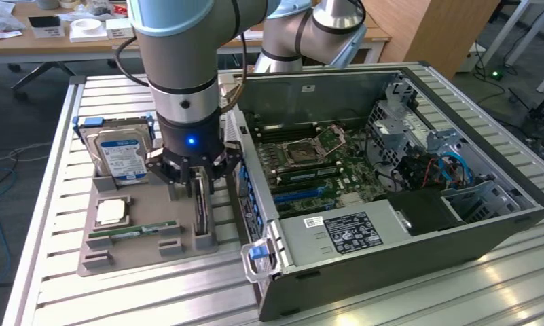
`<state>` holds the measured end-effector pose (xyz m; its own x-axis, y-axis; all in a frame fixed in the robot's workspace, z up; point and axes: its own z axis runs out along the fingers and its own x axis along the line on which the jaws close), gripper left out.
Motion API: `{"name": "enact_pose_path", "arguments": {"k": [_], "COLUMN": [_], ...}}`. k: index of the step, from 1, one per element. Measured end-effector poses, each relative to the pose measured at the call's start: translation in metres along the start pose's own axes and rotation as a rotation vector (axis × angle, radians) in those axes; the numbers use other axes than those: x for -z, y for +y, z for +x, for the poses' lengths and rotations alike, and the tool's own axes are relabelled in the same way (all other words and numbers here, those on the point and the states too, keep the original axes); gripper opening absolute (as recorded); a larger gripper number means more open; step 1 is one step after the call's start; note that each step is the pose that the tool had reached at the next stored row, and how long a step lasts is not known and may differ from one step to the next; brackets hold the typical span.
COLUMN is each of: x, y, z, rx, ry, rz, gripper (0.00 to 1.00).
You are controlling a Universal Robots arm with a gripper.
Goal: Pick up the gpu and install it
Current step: 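Pick up the gpu and move the gpu toward the slot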
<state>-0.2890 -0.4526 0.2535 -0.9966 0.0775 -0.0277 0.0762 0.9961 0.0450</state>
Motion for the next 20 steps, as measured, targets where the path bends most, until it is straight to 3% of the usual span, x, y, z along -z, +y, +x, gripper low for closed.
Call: {"name": "enact_pose_path", "arguments": {"k": [9,20], "x": [-0.0024,-0.013], "y": [-0.0001,-0.0005], "z": [0.001,0.002], "rx": [0.0,0.0], "ry": [0.0,0.0003], "rz": [0.0,0.0002], "gripper": [0.42,0.42]}}
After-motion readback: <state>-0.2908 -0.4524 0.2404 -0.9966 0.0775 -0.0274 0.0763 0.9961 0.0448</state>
